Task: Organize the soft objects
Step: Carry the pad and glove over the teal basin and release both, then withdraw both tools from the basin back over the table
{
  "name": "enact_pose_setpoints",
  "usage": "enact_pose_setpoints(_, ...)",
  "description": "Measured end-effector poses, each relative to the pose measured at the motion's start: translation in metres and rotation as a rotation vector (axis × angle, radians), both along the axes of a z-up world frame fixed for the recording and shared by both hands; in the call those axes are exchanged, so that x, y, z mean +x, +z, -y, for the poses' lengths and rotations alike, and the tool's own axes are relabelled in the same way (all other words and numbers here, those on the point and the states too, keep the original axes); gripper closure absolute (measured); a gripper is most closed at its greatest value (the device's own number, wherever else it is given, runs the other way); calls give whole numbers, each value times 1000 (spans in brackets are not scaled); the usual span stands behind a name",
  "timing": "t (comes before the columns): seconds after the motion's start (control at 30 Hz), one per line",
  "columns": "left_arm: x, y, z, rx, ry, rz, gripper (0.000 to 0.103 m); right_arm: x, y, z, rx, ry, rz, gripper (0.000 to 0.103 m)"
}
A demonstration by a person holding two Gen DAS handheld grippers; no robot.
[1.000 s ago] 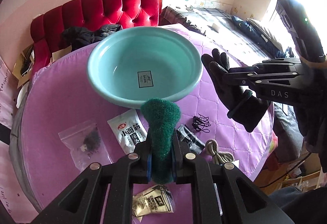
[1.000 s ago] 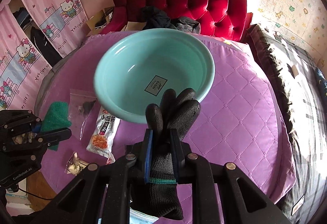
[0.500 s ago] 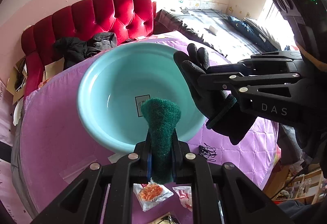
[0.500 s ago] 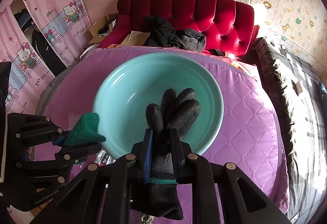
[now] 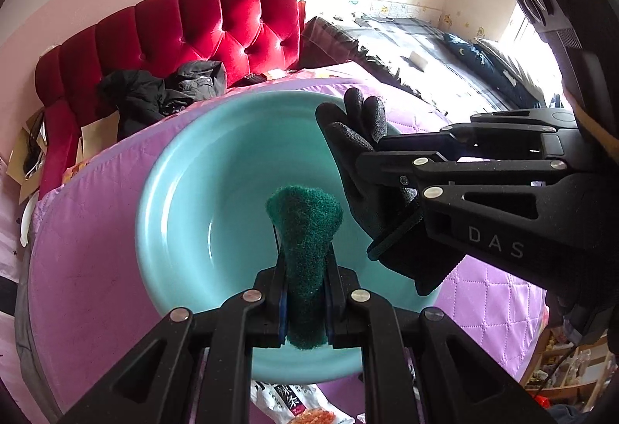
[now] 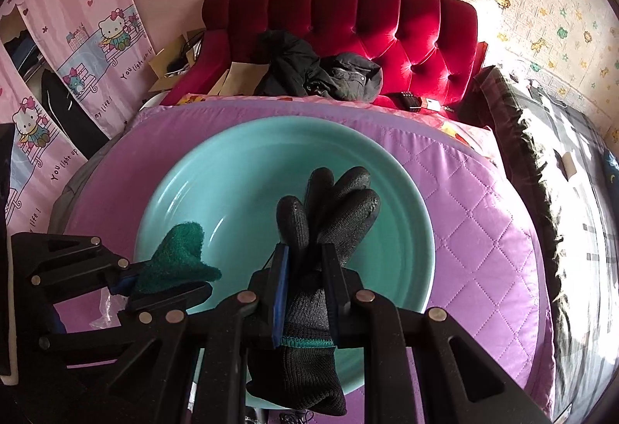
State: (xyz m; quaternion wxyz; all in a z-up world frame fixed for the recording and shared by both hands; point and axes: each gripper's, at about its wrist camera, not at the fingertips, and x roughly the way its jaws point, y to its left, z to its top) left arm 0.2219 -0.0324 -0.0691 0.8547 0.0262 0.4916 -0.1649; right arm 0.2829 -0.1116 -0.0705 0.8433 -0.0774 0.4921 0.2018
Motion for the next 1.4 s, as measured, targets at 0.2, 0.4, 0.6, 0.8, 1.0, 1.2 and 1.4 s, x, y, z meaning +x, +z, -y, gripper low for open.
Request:
enact_pose_setpoints(0.2,20,-21,-3,-4,7,-34,90,18,-19,-1,21,-15,-23,86)
enact_pose_setpoints(0.4,32,-42,-2,8,2,-60,90,29,-41,-9,16,-16,-56,85)
enact_pose_setpoints(0.6,38,-57,0,28,-7,-74,90,34,-54,-9,28,-24,-83,84)
enact_pose_setpoints(0.8,41,-60,-1,25,-2,-84,84,37,-54,-10,22,-13,-76,81)
enact_pose_setpoints(1.0,40,-54,-5,46,45,-50,12,34,-47,-7,11,-33,-49,46)
enact_pose_setpoints(1.2,35,-48,-10,86,66,-16,0,31,-39,-2,-15,-66,-28,8)
enact_pose_setpoints(1.4,21,-40,-14,109,63,-11,0,17,-23,4,-16,-70,9,0)
